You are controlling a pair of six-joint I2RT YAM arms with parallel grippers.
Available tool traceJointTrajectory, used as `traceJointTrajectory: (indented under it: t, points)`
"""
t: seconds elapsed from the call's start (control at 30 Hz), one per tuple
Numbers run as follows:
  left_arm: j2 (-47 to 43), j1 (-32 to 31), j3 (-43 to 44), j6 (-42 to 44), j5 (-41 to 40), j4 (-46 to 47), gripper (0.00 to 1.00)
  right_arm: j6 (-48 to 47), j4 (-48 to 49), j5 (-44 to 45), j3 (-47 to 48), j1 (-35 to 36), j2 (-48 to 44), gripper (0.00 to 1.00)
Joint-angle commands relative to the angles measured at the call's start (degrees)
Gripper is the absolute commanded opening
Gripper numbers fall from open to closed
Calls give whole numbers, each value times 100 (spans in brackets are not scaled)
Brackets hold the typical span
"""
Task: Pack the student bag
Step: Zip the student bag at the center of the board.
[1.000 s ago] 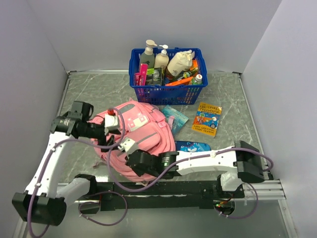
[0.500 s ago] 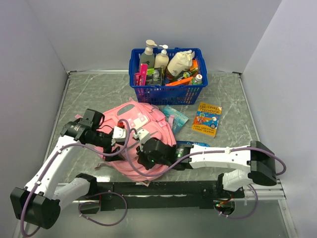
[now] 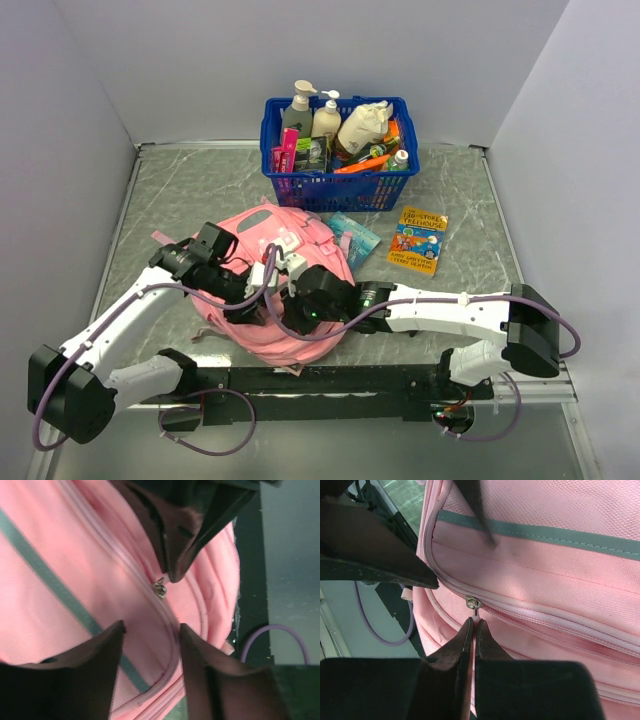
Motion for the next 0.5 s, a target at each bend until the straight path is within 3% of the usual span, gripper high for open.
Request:
traceJointTrajectory:
  t: [0.0, 0.13, 0.2, 0.23, 0.33, 0.47]
  points:
    - [131, -199, -71, -64, -387, 233, 48, -81, 287, 104, 217, -157, -236, 0]
    - [157, -331, -106, -64, -352, 110, 37, -73, 278, 95, 147, -341, -297, 0]
    - [157, -375, -115, -29, -343, 31, 27, -73, 260, -79, 129, -420, -332, 0]
    - [157, -402, -115, -29, -343, 13, 16, -64, 260, -115, 94, -534, -341, 0]
    - [166, -428, -80, -47, -430, 22, 1, -116, 129, -160, 85, -701, -385, 0]
    - [175, -428, 34, 41, -501, -127, 1, -248, -126, -160, -55, -1104, -525, 0]
